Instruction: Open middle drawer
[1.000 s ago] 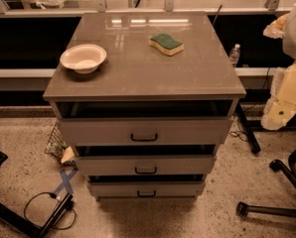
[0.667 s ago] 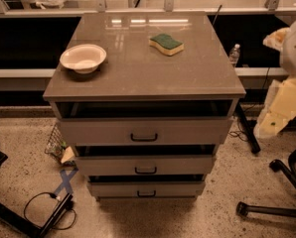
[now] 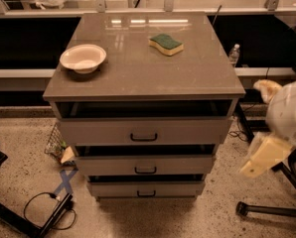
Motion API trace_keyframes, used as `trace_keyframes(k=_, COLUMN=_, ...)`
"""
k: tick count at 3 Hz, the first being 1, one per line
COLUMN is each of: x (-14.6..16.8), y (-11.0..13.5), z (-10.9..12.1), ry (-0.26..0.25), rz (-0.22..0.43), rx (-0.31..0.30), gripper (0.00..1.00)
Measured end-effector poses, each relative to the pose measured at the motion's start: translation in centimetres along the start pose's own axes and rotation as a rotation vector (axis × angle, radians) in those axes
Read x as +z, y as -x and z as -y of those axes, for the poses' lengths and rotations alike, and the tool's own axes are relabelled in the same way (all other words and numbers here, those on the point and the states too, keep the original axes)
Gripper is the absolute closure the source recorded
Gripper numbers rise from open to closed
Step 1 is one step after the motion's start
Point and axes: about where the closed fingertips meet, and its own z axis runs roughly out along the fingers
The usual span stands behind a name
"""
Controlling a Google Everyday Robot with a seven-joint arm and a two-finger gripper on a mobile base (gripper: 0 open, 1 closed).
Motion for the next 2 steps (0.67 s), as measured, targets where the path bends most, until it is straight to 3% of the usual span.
trace_keyframes(k=1, x=3.8, y=-1.3, z=-0.9, ry=-0.044, rz=0.066, rx=0.043, gripper=0.0)
trace_keyframes(k=2, x=4.1, y=-1.0, z=1.1, ry=-0.133, rz=0.095, rx=0.052, gripper=0.0)
